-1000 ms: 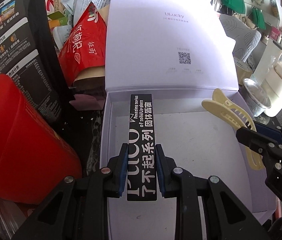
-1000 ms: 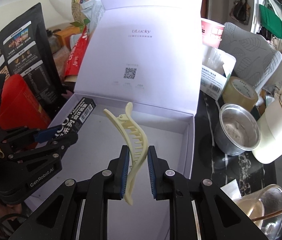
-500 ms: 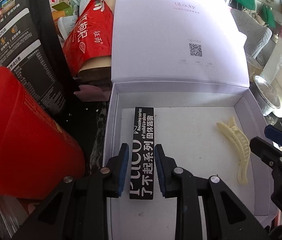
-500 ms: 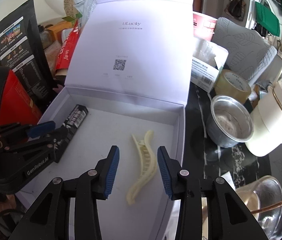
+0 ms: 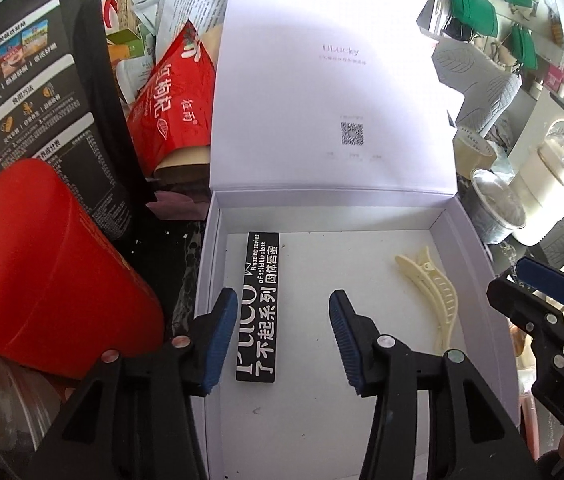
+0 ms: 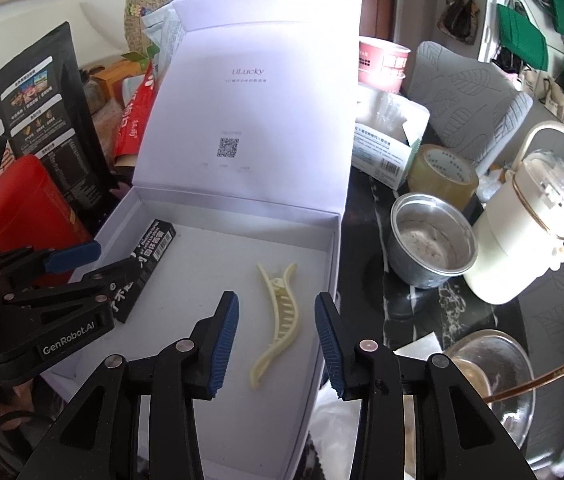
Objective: Organize rigid objects
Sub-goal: 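Lift both open tools out of the white box and back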
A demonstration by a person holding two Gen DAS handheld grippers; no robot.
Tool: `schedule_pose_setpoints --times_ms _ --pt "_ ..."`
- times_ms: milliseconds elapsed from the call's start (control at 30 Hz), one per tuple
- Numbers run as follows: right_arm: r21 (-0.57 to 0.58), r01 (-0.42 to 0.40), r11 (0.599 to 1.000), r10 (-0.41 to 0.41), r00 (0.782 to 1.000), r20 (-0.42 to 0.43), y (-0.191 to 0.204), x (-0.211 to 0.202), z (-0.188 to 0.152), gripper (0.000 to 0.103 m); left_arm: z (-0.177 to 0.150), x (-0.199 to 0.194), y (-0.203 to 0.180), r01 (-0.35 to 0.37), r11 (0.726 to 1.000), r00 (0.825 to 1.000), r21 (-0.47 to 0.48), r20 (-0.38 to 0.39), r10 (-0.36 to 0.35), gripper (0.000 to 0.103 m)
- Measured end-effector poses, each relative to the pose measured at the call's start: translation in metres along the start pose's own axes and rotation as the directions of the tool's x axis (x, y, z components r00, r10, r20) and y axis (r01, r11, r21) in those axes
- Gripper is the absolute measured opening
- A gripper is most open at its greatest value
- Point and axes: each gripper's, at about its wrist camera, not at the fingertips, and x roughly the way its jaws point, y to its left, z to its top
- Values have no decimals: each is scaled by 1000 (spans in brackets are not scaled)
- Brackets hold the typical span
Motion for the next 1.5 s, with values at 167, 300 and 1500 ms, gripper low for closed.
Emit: schedule_pose_setpoints --times_ms 167,300,1500 --pt "-2 1 1000 -1 999 32 0 -17 0 39 1 -18 -1 0 1000 1000 3 27 0 47" --pt "-4 -3 1000 3 998 55 0 -32 -1 39 1 -33 -2 1 1000 999 4 51 -1 47" --pt "-36 3 999 7 964 267 7 -174 -56 69 -57 -181 -24 -40 999 966 28 258 31 103"
